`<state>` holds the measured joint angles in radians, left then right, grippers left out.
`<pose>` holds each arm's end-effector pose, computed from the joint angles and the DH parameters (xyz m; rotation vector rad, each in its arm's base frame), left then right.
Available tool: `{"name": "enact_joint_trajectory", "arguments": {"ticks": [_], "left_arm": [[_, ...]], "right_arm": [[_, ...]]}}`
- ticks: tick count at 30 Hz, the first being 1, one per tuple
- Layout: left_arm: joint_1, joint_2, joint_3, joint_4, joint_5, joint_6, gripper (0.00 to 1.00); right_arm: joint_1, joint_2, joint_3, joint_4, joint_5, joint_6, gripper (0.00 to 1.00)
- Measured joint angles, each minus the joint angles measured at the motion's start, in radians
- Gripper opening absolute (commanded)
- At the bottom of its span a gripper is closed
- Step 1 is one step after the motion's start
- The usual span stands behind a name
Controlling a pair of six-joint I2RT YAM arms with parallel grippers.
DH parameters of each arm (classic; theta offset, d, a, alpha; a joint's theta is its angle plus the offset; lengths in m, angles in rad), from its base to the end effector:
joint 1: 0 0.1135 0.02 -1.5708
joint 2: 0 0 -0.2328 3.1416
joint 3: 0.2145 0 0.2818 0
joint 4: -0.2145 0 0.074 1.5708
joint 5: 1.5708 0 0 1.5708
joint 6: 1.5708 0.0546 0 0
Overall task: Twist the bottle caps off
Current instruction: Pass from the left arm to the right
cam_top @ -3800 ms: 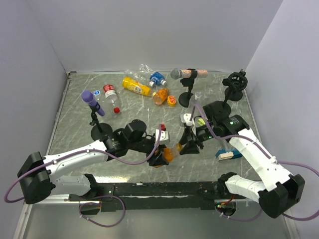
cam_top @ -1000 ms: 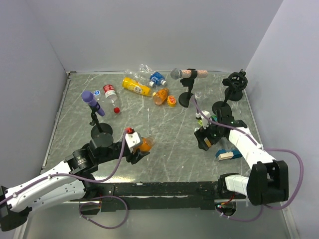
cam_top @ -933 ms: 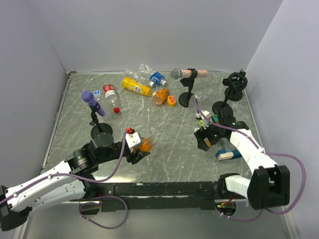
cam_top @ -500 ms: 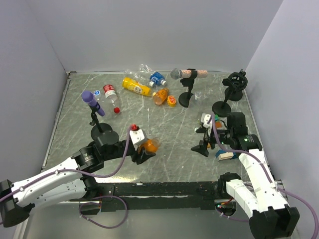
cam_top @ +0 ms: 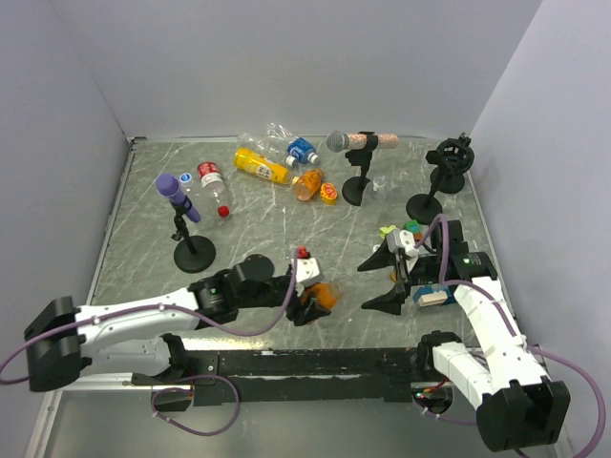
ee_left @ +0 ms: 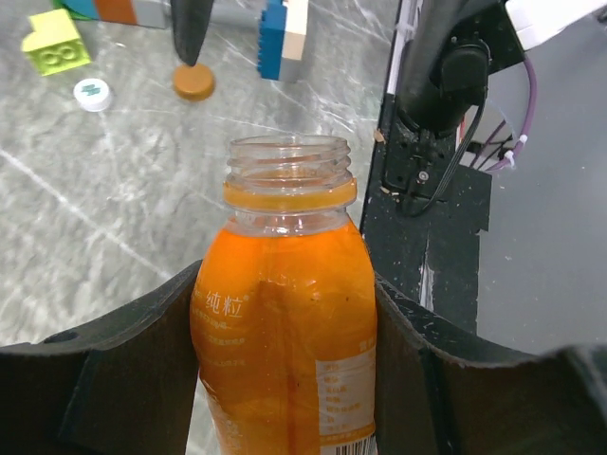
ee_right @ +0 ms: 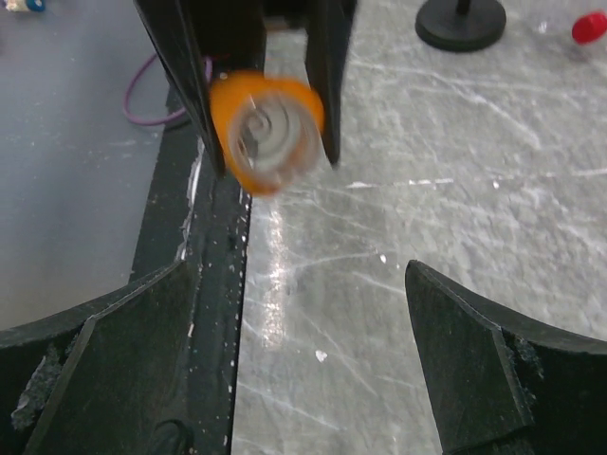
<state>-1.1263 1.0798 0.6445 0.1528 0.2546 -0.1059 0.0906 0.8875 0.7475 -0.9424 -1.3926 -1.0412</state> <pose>0.1196 -0.2831 0.2217 1.1337 1.6359 -1.0668 0.1876 0.0710 0.2411 -1.3107 1.3483 1.1585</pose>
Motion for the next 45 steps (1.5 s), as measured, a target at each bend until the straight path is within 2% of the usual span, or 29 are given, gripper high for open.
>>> {"name": "enact_joint_trajectory", "arguments": {"ticks": [6,15,30,45], "left_arm": [[-0.024,0.118,0.062,0.036,-0.008,0.007,0.25],[-0.038,0.156,0.076,0.090,-0.008,0.006,0.25],[-0.043,0.210,0.099,0.101,-0.009,0.004,0.25],[-0.043,0.239,0.113,0.112,-0.012,0.006,0.25]], "right_arm": [[0.001,-0.007,-0.015,0.006,-0.043,0.000,0.99],[0.060,0.014,-0.029,0.043,-0.052,0.036,0.98],[0.090,0.048,-0.031,0.060,-0.056,0.066,0.87],[0.110,0.074,-0.031,0.068,-0.057,0.084,0.71]]}}
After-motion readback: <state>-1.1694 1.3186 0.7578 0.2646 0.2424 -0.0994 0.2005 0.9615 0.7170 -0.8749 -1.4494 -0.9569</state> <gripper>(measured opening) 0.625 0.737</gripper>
